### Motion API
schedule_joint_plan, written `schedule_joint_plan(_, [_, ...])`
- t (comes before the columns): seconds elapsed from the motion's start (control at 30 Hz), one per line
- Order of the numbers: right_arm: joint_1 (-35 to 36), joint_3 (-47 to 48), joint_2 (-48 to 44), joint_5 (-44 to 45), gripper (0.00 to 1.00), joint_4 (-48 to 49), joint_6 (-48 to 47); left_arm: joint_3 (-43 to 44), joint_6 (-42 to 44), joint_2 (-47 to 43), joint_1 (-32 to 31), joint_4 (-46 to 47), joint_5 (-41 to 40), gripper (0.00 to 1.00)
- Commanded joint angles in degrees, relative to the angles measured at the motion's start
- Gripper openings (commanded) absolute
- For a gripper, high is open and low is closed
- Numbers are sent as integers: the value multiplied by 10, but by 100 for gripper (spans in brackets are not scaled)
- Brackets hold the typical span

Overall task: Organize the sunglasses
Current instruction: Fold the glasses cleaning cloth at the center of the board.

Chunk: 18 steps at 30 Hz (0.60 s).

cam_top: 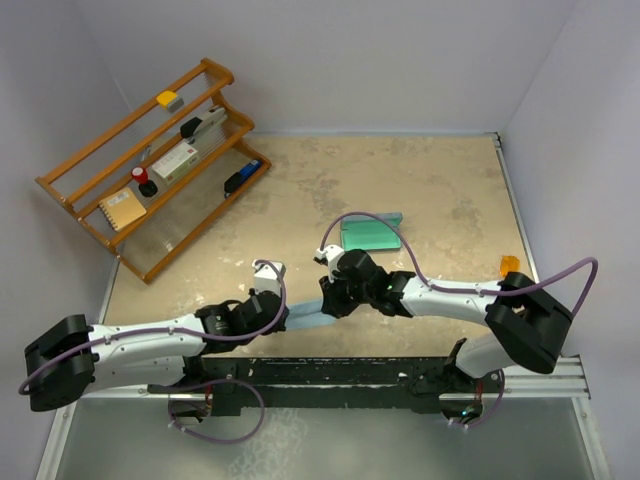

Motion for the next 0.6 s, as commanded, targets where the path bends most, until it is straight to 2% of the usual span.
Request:
schedule_joint_plan(0.0, [4,-2,-12,-1,22,3,5,2,-9,-16,-7,0,-15,13])
schedule_joint_plan(0.57, [5,0,-13,5,21,-1,1,-1,-20,-12,-24,6,-4,9])
